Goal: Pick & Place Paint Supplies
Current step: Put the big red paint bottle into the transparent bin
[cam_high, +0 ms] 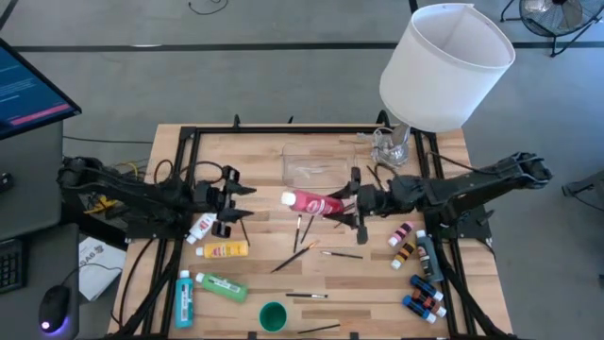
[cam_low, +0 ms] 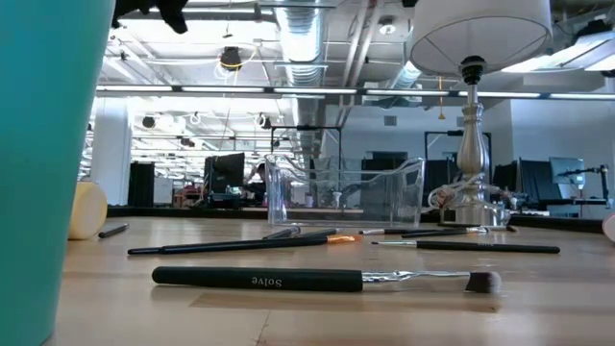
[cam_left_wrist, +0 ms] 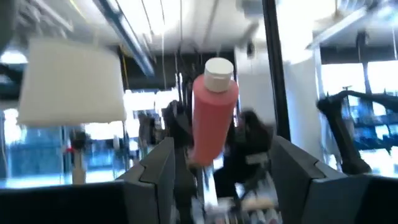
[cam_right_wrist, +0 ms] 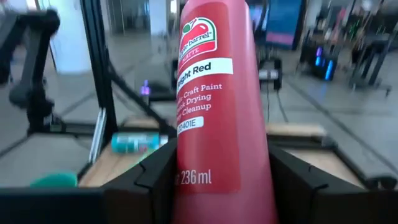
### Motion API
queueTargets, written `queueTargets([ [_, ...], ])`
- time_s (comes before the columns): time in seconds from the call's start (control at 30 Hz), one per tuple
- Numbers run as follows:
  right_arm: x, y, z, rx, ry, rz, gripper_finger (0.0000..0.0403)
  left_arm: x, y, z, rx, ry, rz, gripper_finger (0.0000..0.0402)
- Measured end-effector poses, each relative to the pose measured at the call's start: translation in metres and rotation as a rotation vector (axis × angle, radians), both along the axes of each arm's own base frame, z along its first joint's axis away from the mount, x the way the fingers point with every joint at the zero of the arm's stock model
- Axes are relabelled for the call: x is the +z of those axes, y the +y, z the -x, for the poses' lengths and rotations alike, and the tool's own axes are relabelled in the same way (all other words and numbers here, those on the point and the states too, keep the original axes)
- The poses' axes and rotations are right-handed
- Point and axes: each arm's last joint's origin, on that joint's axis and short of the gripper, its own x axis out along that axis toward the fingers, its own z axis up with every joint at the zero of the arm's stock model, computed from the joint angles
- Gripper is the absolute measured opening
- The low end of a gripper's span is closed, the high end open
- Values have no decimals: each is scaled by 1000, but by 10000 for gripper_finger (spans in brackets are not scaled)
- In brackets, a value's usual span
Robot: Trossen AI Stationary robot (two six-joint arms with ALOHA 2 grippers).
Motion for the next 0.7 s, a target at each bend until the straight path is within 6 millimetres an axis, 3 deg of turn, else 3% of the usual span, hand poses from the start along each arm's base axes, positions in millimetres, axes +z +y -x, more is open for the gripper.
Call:
queueTargets([
  [0.23,-3,-6,-4,-26,-77,-5,165,15,9,-45,66,-40,9,165],
  [0.37,-6,-10,-7,-44,-71,-6,175,27,10,-72,80,-53,1,179],
  [0.53,-5,-11,-7,-45,-77,-9,187,28,8,-88,79,-44,-11,203],
  [0.7,-3,-11,-7,-43,-85,-9,172,35,7,-99,39,-65,-27,232],
])
